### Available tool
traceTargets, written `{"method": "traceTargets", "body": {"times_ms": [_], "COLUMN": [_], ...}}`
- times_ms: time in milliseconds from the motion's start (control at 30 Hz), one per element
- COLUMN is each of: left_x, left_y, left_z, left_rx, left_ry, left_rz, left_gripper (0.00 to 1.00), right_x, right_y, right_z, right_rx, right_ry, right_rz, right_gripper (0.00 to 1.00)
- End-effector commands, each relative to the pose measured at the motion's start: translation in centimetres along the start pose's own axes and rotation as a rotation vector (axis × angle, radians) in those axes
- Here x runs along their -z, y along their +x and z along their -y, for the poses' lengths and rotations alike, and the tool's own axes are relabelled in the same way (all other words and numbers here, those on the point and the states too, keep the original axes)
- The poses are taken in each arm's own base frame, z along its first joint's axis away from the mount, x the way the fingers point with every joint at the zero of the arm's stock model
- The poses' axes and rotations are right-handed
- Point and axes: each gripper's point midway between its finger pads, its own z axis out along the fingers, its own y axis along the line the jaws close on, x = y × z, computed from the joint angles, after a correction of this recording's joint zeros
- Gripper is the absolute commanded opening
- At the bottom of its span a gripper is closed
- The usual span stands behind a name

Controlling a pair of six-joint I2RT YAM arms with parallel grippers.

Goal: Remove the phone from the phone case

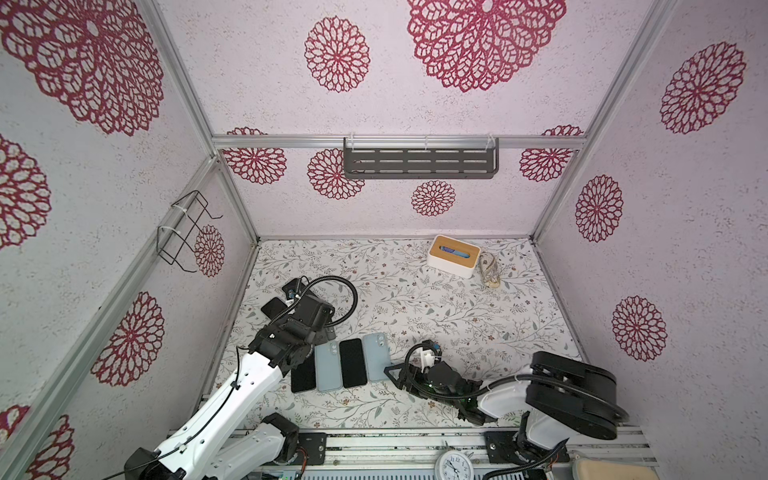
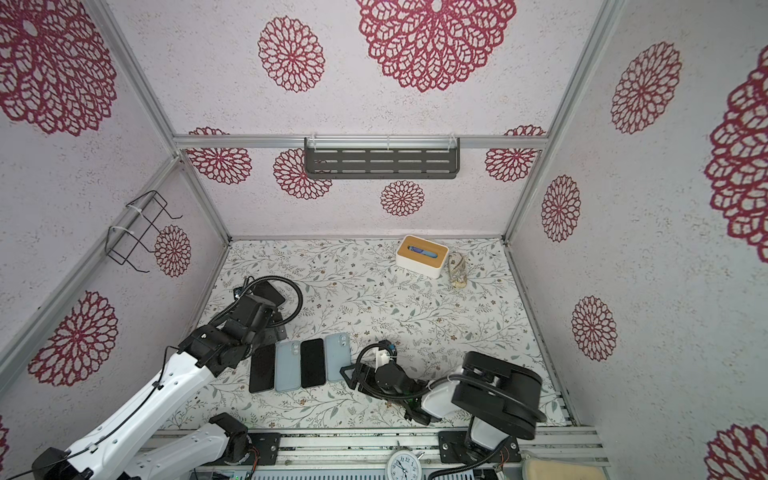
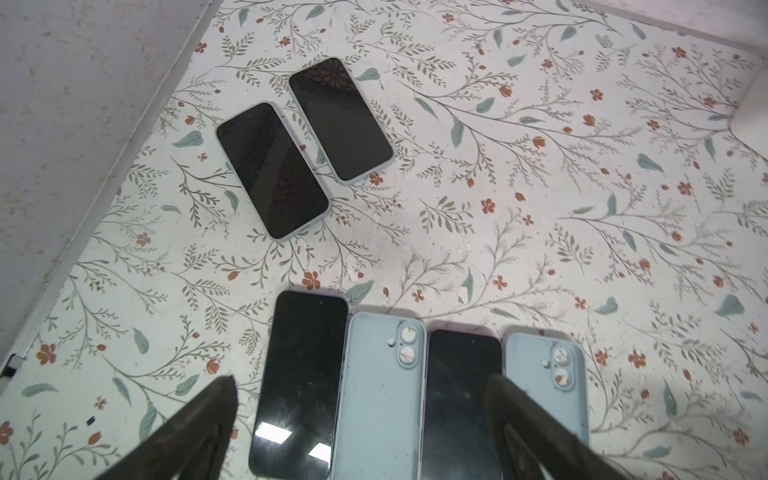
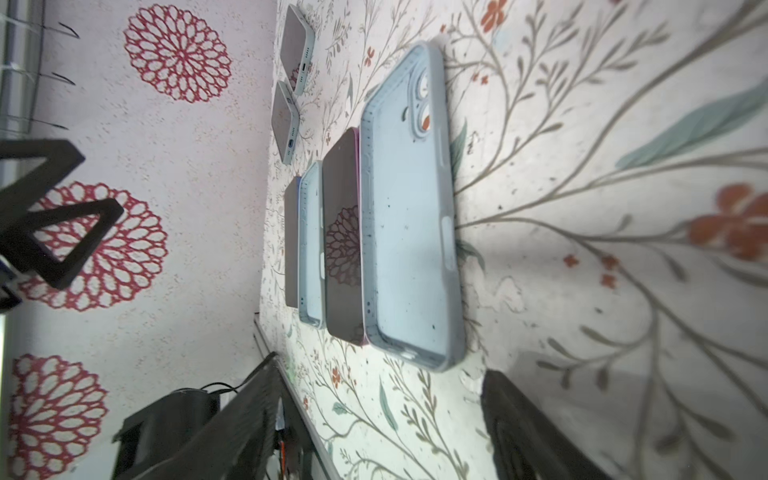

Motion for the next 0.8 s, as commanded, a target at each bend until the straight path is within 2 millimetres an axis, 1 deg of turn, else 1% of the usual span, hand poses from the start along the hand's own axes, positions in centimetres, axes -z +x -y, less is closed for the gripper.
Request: {"method": "traceTargets", "body": {"times_ms": [0, 67, 133, 200, 233, 267, 333, 400, 467, 633, 767], "left_x": [-1.6, -3.0, -4.3, -5.6, -6.2, -6.8, -7.7, -8.5, -9.3, -12.3, -14.1], "left_y": [-1.6, -2.3, -2.8, -3.3, -3.4, -3.4, -3.5, -3.6, -3.4, -2.4, -1.7], "left_z": [-0.1, -0.7, -1.3, -2.4, -3.3, -4.2, -4.7, -5.4, -5.8, -6.8, -7.3], "left_rx": [0.020, 0.047, 0.089, 0.127, 0.147, 0.174, 0.212, 0.211, 0.220, 0.263, 0.282], "left_ry": [0.020, 0.006, 0.014, -0.009, -0.038, -0.053, -0.028, -0.048, -0.047, -0.050, -0.065], "left_rz": [-0.023, -0.044, -0.077, -0.103, -0.112, -0.123, -0.147, -0.157, -0.198, -0.306, -0.346], "left_gripper": [0.97, 0.97, 0.97, 0.97, 0.97, 0.97, 0.97, 0.97, 0.97, 0.97, 0.97], "right_x": [2.1, 4.0, 5.7, 7.2, 8.0, 8.5, 9.2, 9.4, 9.1, 7.7, 6.9], "right_y": [-0.6, -1.7, -2.8, -3.8, -4.3, -4.7, -5.2, -5.7, -6.1, -6.9, -7.2], "right_z": [0.9, 0.2, -0.7, -1.4, -1.7, -2.0, -2.6, -3.2, -3.9, -5.2, -6.0], "right_rx": [0.200, 0.294, 0.375, 0.429, 0.455, 0.477, 0.510, 0.541, 0.572, 0.636, 0.656], "right_ry": [0.143, 0.188, 0.208, 0.224, 0.230, 0.227, 0.216, 0.201, 0.183, 0.145, 0.104], "right_rz": [-0.012, 0.005, 0.025, 0.049, 0.064, 0.075, 0.091, 0.102, 0.105, 0.087, 0.076], "right_gripper": [0.87, 0.92, 0.94, 0.97, 0.99, 0.99, 0.99, 0.99, 0.99, 0.99, 0.99]}}
